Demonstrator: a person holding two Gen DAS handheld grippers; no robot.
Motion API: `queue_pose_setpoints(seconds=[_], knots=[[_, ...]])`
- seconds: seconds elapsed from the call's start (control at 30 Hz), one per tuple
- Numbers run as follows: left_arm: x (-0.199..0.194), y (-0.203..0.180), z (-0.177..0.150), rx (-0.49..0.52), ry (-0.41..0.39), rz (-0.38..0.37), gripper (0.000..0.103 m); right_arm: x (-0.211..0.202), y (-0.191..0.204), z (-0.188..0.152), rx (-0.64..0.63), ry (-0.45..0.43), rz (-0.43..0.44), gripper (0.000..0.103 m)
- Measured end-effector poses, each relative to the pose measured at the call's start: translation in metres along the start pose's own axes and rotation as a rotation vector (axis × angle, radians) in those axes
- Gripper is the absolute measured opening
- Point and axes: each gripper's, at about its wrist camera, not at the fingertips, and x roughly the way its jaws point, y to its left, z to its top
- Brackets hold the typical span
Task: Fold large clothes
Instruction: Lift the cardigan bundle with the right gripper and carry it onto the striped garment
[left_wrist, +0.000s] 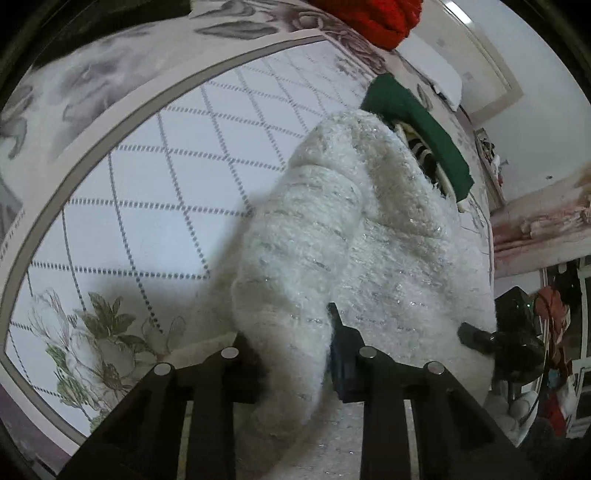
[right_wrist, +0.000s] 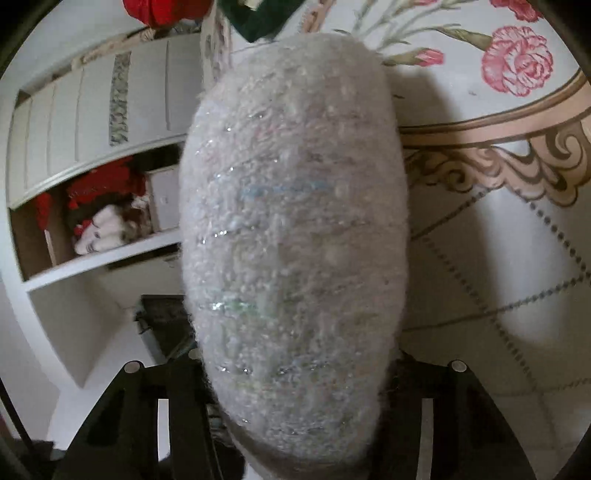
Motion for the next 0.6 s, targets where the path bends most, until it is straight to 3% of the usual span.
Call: queue_pose_setpoints(seconds=[0.27,0.37,0.6], knots=[[-0.015,-0.032,0.06,0.097,0.014,-0.054,0.024,-0.029,0.053,0.01,-0.016,-0.088,0.024,0.053],[-0.02,-0.062,0.099,0.153,0.015,-0.077,0.024,-0.054,0.083,0.026,-0.032,-0.14,0.036,0.053],[-0.038,-0.145,0.202,0.284,-0.031,-0.143,0.024,-0.113,0.163,0.098,-0.104,-0.283,0.095,0.053]])
